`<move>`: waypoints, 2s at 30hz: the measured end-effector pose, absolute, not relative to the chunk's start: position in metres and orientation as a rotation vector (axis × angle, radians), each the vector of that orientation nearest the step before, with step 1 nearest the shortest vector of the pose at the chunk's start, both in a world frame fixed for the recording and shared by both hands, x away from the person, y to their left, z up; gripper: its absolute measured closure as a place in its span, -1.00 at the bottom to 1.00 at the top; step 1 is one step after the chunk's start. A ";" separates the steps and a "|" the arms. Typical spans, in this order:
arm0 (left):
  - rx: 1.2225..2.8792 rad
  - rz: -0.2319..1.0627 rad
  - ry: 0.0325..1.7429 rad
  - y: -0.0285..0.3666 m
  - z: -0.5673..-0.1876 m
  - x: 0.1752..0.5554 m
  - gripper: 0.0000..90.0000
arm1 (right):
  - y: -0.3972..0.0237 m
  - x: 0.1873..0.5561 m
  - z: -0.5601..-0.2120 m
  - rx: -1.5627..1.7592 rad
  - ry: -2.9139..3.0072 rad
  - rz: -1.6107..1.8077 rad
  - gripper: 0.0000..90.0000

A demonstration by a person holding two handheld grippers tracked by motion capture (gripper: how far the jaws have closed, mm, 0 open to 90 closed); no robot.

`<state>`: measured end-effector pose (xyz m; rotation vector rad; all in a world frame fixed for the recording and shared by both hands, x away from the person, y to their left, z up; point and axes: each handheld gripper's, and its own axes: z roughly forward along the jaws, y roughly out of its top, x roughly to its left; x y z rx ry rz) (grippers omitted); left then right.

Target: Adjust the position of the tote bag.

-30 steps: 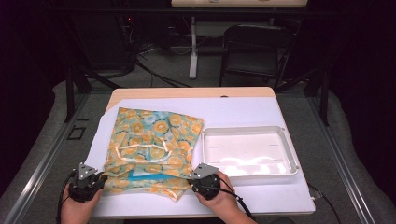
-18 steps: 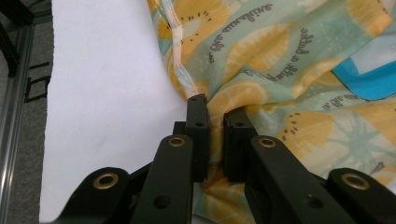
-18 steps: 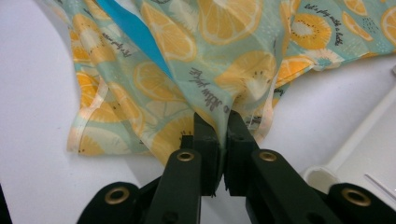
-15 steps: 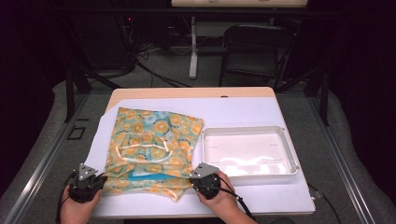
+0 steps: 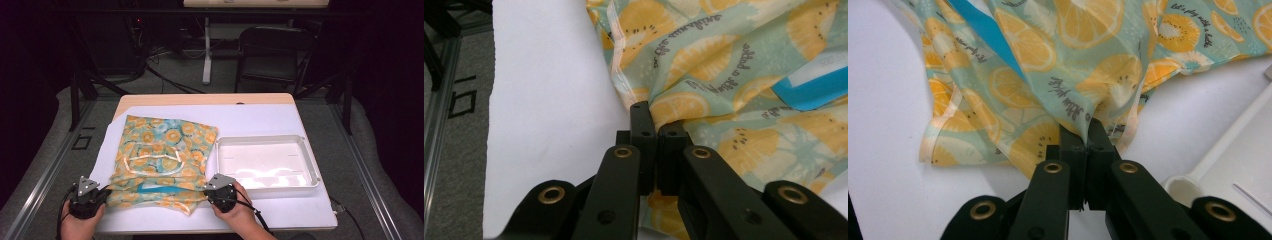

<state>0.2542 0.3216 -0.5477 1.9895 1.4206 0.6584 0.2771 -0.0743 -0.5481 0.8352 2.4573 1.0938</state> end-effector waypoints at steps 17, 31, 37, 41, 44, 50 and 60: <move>1.966 0.603 1.413 0.329 -0.539 0.250 0.98 | -0.081 0.282 -0.544 0.906 2.472 1.206 0.99; 1.945 0.595 1.355 0.325 -0.521 0.248 0.99 | -0.087 0.289 -0.537 0.996 2.532 1.325 1.00; 1.956 0.590 1.328 0.324 -0.515 0.248 0.99 | -0.089 0.292 -0.531 1.023 2.538 1.378 1.00; 1.962 0.588 1.315 0.323 -0.510 0.249 0.99 | -0.091 0.294 -0.526 1.021 2.542 1.416 1.00; 1.958 0.585 1.309 0.322 -0.507 0.249 0.99 | -0.091 0.295 -0.523 1.022 2.546 1.427 1.00; 1.939 0.598 1.281 0.323 -0.494 0.250 0.99 | -0.096 0.300 -0.510 1.021 2.531 1.481 1.00; 1.925 0.621 1.236 0.323 -0.471 0.256 0.99 | -0.098 0.305 -0.491 0.993 2.501 1.529 1.00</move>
